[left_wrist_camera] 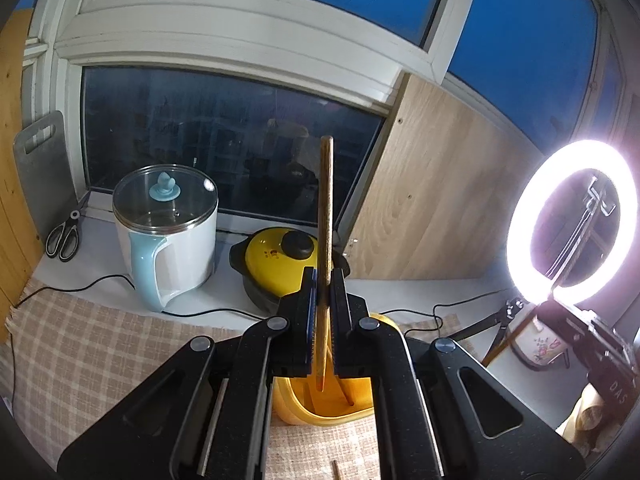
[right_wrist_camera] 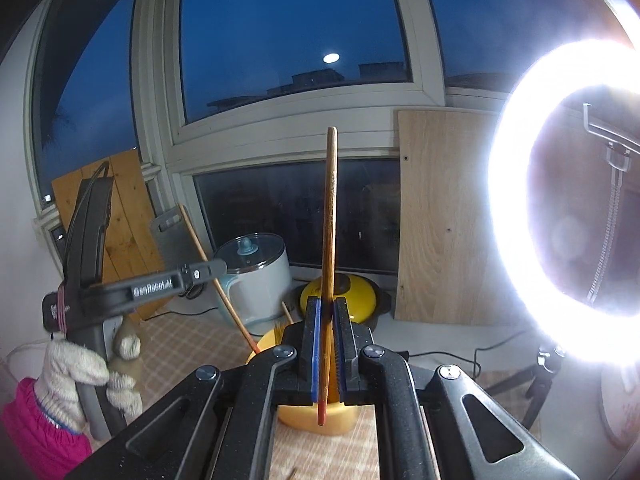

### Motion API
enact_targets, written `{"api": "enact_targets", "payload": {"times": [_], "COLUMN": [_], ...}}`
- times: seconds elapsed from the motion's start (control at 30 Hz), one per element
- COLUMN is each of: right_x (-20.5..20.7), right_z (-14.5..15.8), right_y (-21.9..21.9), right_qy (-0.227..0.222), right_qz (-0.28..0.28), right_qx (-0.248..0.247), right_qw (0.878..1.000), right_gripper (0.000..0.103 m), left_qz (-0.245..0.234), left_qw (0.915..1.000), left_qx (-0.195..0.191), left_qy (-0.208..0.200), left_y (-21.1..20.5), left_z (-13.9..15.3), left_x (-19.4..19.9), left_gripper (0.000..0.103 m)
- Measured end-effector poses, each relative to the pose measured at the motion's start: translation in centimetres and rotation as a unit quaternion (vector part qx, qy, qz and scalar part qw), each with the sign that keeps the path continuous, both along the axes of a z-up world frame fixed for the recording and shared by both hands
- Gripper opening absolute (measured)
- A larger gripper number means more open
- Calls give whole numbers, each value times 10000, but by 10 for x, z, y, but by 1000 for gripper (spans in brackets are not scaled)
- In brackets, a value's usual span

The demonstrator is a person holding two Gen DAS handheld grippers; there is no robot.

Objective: Organize utensils
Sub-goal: 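Lift the chopstick with the left tool while the right tool carries its chopstick to the bin, then drop the chopstick into the yellow bin with the left tool while the right tool releases its chopstick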

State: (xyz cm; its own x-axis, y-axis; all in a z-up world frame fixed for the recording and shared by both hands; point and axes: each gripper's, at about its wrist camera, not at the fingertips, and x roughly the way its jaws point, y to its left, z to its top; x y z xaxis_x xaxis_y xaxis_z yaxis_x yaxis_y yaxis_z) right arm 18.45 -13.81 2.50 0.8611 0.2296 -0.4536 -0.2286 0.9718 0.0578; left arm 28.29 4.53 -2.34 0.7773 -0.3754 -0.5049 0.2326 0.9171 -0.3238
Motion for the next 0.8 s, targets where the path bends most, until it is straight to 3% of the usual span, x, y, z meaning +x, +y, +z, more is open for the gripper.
{"api": "enact_targets", "payload": {"times": [0.3,0.8], "right_x": [30,44], "right_z": [-19,-66], "right_y": [8,6], "right_qy": [-122,424], "right_qz": [-156,-25], "right_qx": [-264,-165], "right_qw": [9995,9990], "right_gripper": [4,4], "left_qz": [-2,-74], "left_qw": [9998,9992], "left_qx": [84,203], "left_qy": [157,343], "left_y": [-8,-19], "left_z": [-17,-40], "left_x": [7,5], "left_gripper": [3,3]}}
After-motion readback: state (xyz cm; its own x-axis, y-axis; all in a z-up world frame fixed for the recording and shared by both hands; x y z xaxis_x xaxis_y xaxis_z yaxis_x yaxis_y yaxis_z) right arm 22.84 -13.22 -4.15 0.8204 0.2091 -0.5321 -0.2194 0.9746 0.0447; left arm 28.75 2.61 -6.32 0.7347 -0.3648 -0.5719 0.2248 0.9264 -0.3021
